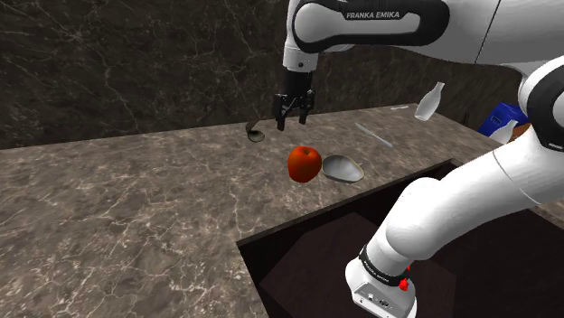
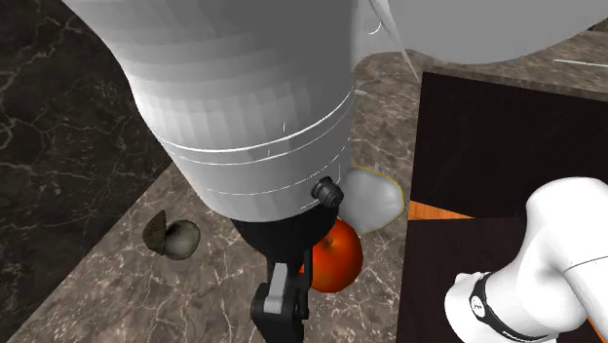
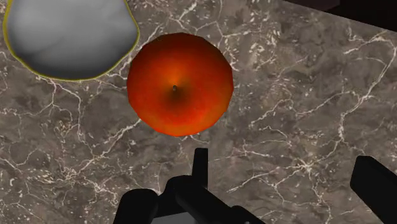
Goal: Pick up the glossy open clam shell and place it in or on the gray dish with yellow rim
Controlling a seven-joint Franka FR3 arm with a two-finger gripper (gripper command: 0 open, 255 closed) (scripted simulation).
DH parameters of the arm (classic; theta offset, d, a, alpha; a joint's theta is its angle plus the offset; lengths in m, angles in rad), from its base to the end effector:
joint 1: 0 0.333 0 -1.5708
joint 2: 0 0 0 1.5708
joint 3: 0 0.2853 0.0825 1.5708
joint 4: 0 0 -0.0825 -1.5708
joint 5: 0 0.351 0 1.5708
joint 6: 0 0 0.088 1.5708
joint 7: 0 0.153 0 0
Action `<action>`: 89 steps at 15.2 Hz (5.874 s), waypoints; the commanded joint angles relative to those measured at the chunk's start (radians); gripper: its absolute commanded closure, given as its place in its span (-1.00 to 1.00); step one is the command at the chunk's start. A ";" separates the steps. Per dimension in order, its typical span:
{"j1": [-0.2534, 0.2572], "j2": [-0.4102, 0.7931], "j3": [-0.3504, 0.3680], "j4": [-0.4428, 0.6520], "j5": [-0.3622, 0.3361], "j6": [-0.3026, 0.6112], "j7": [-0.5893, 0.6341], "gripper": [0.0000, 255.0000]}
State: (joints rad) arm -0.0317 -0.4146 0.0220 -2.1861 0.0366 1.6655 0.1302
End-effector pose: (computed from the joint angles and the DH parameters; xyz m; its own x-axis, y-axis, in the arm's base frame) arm 0.3924 0.0020 0.4768 0.9834 -0.1455 -0.1085 -0.1478 -0.9889 -0.0130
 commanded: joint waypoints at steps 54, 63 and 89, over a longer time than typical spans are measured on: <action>-0.066 1.013 -0.056 0.907 -0.217 0.074 0.403 1.00; -0.064 1.005 -0.056 1.014 -0.214 -0.040 0.384 1.00; -0.155 0.605 -0.076 0.387 -0.125 0.254 0.181 -1.00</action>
State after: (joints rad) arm -0.1756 0.1984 -0.0549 -1.7476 -0.1108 1.8638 0.3450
